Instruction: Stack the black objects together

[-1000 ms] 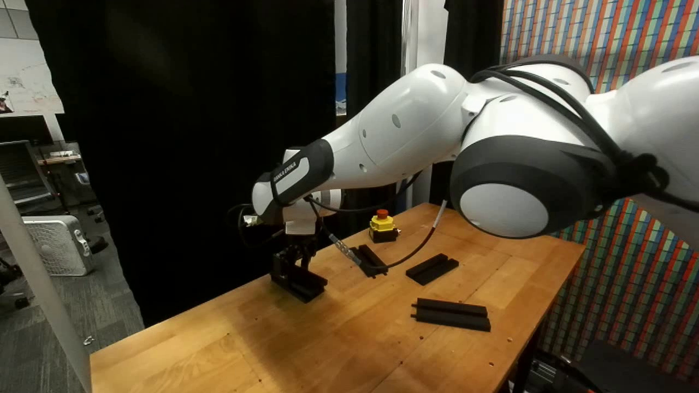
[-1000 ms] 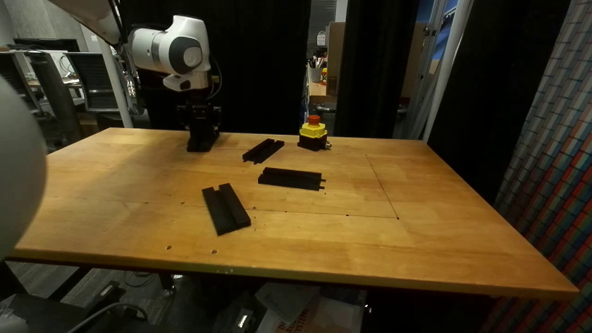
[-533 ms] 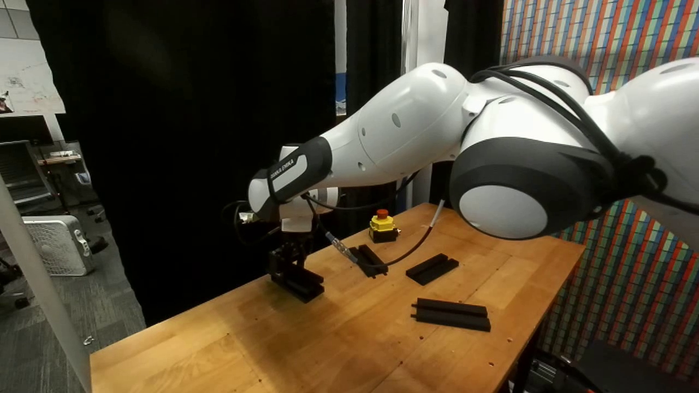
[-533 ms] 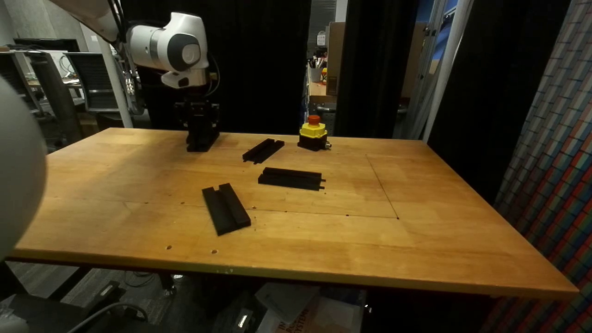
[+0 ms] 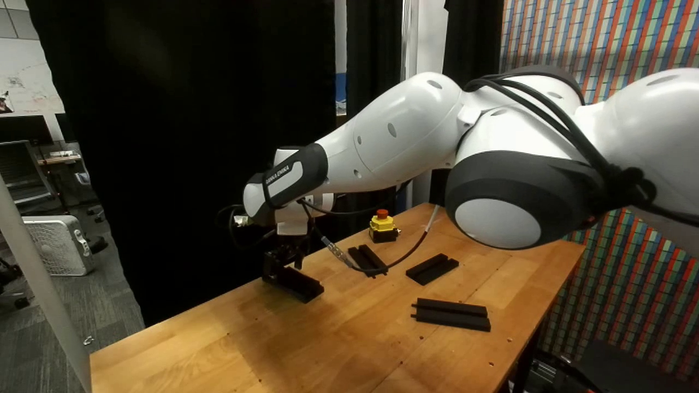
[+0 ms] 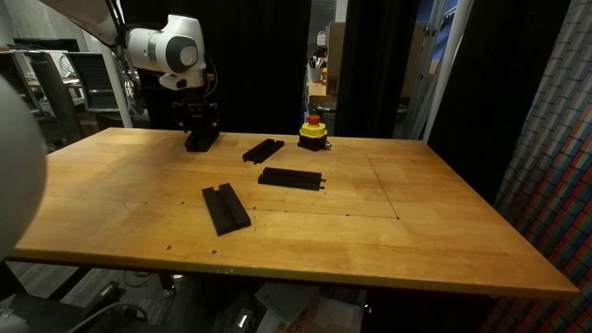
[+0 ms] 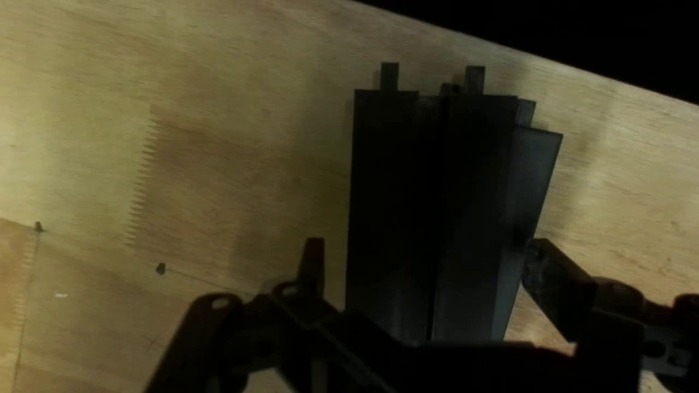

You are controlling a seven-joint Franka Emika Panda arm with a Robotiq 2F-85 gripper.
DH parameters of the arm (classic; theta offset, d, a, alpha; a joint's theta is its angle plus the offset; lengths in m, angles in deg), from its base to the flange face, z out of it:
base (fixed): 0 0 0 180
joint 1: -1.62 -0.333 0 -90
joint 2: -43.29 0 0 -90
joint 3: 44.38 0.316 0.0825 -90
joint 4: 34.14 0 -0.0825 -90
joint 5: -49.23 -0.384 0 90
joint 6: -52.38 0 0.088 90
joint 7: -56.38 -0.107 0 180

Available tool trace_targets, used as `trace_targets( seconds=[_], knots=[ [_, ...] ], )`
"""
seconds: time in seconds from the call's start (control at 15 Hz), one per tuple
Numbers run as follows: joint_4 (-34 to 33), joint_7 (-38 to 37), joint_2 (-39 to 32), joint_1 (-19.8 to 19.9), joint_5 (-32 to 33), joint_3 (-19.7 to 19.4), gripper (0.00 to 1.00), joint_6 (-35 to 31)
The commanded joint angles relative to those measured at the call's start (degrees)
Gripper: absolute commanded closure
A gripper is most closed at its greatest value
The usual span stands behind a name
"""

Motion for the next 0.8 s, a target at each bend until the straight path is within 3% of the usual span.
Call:
trace_targets(
  seconds=[0.0, 0.27, 0.73],
  knots=[
    [-3.29, -1.83, -1.79, -0.72, -1.60, -1.80, 0.00, 1.74],
    [-1.26, -1.83, 1.67, -1.66, 1.27, -1.77, 0.00, 1.97],
    [6.47, -1.16, 10.08, -6.93, 7.16, -9.22, 0.00, 5.79]
  ],
)
